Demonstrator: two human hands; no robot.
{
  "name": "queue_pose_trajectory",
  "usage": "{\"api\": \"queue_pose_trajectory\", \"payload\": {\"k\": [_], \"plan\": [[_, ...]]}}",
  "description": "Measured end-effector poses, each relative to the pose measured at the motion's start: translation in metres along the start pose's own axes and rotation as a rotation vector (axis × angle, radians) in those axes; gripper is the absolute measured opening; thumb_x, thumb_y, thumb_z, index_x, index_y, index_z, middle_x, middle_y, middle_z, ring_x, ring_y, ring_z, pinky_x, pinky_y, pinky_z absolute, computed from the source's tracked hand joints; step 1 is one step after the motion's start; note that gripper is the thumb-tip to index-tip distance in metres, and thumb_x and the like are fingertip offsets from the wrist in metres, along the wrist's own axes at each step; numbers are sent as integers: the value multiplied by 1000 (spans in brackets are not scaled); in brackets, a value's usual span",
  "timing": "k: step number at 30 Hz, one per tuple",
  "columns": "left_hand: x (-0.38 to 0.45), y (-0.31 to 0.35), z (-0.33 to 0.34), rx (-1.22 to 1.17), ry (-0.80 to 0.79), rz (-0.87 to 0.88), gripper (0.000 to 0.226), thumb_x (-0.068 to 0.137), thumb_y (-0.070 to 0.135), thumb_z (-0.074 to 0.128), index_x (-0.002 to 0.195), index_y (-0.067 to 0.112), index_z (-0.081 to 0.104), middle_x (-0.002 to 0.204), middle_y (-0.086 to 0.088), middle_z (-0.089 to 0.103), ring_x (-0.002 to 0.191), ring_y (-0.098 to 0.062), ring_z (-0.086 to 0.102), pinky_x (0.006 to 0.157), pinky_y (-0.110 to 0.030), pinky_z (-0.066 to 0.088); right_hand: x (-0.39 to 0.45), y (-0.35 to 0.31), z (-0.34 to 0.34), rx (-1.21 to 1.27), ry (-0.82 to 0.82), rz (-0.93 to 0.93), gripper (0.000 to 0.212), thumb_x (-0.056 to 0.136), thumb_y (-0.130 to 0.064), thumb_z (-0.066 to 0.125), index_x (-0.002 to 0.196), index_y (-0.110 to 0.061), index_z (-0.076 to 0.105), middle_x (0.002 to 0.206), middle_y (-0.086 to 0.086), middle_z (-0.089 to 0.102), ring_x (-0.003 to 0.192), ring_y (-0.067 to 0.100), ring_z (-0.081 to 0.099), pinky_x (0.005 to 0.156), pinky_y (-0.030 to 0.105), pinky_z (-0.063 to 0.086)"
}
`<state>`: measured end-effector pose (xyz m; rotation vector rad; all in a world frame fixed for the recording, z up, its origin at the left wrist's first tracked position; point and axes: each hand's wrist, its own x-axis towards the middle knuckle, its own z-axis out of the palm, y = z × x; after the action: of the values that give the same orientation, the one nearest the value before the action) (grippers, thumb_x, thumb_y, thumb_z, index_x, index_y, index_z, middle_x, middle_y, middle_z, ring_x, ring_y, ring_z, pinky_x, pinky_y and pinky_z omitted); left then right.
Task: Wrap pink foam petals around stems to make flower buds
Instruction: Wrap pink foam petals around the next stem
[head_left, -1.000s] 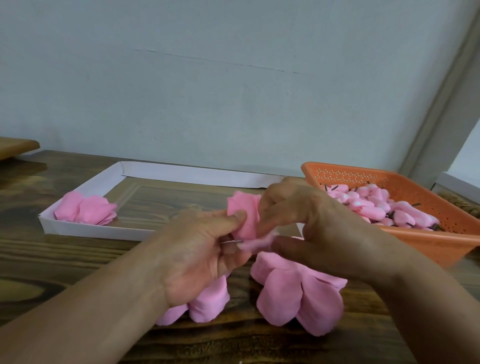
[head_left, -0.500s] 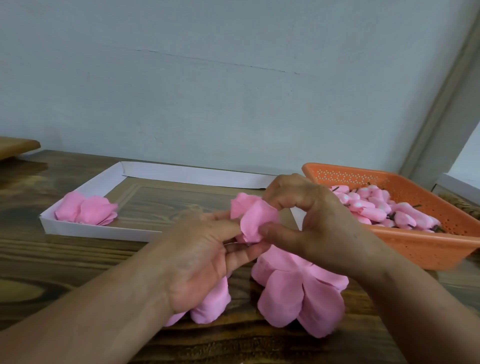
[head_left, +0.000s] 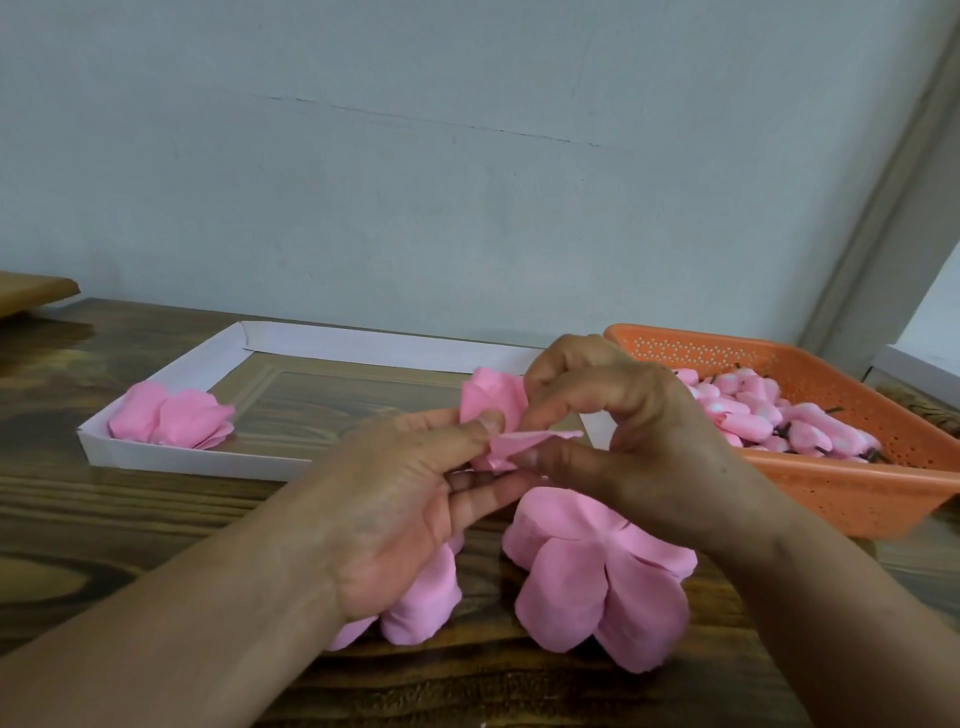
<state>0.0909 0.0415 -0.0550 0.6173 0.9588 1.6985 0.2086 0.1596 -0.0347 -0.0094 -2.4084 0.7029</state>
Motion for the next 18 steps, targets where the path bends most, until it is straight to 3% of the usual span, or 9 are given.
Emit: {"api": "queue_pose_trajectory", "payload": {"k": [4, 8, 15, 18], "plan": [[-1, 0, 0, 18, 13, 15, 24, 72, 6, 61, 88, -7, 73, 91, -18, 73, 78, -18, 72, 62, -23, 58, 2, -1, 4, -48, 47, -10, 13, 70, -17, 73, 73, -5, 69, 78, 0, 59, 79, 10, 54, 79, 13, 37], [-1, -3, -1, 44, 3, 30, 19, 83, 1, 58, 94, -8, 71, 93, -17, 73, 84, -20, 72, 66, -22, 57, 1, -1, 6, -32, 46, 9, 15, 71, -14, 70, 71, 0, 66, 78, 4, 59, 80, 14, 55, 76, 20, 41], [-1, -5, 0, 38, -5, 45, 21, 82, 1, 57, 98, -8, 68, 88, -13, 74, 78, -14, 72, 64, -21, 56, 0, -1, 7, -73, 52, -26, 16, 69, -16, 73, 72, -7, 60, 78, 5, 58, 80, 18, 53, 74, 30, 44], [-1, -5, 0, 41, 5, 38, 20, 78, 1, 59, 94, -6, 70, 85, -13, 74, 78, -14, 72, 64, -21, 57, 0, 0, 8, -101, 67, -70, 14, 70, -16, 74, 72, -7, 63, 78, 3, 59, 81, 18, 53, 75, 27, 43]]}}
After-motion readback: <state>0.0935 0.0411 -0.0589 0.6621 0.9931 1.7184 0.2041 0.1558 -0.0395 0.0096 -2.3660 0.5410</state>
